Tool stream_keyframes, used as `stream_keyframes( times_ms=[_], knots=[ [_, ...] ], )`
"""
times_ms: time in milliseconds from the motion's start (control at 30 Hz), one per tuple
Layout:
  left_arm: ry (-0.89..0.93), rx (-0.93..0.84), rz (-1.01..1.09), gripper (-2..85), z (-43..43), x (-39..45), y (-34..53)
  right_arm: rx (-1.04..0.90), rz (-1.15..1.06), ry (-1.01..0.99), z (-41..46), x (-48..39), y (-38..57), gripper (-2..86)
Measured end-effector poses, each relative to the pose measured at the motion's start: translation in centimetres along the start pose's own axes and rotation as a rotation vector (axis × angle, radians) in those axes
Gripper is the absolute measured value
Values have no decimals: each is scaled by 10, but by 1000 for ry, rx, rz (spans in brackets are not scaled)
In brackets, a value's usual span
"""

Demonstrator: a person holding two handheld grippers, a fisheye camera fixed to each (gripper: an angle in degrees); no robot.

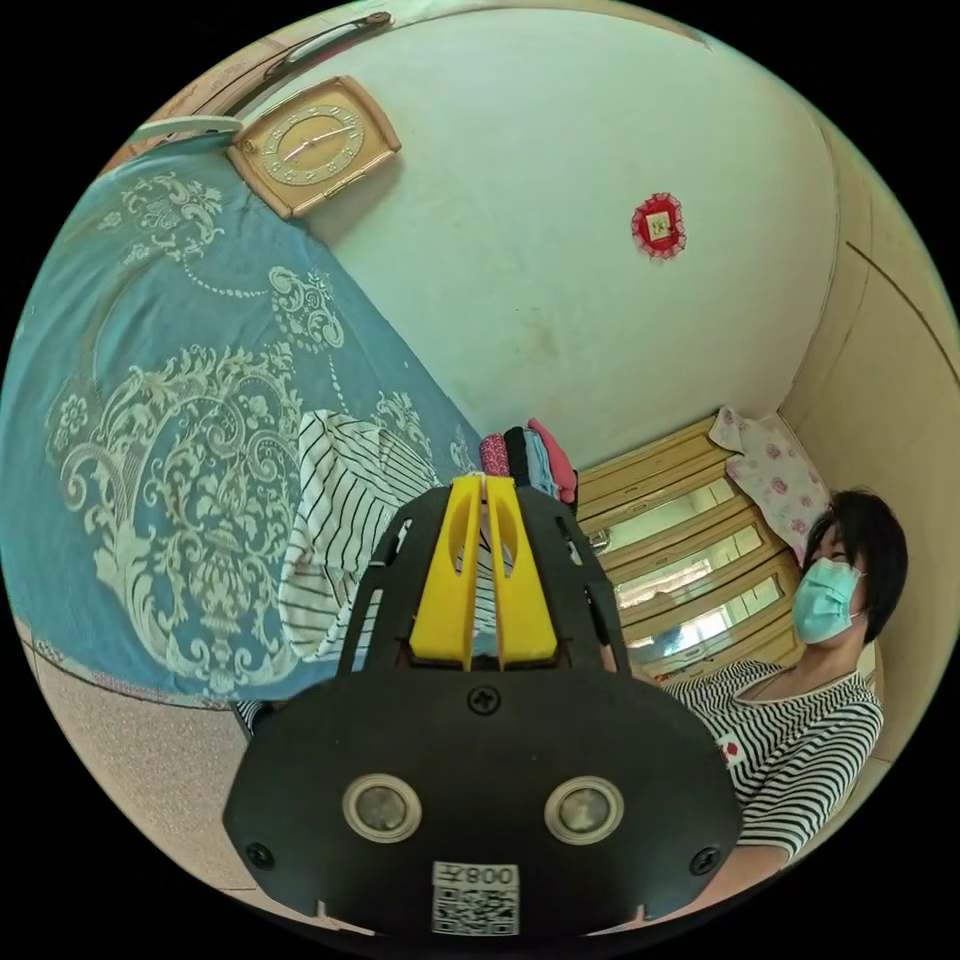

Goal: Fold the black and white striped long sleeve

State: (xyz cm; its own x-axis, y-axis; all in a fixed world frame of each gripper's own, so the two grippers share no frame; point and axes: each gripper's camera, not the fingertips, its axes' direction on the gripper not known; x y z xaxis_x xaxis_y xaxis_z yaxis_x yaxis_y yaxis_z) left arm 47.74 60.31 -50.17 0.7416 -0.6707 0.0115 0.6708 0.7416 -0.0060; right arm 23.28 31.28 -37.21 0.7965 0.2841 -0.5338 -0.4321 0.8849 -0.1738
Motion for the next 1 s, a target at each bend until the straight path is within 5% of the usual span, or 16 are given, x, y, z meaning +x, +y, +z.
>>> stream_keyframes(
  times_ms=[1000],
  knots=[
    [-182,-46,-93,7,236,-333,-70,-28,144,85,155,226,-284,10]
  ],
)
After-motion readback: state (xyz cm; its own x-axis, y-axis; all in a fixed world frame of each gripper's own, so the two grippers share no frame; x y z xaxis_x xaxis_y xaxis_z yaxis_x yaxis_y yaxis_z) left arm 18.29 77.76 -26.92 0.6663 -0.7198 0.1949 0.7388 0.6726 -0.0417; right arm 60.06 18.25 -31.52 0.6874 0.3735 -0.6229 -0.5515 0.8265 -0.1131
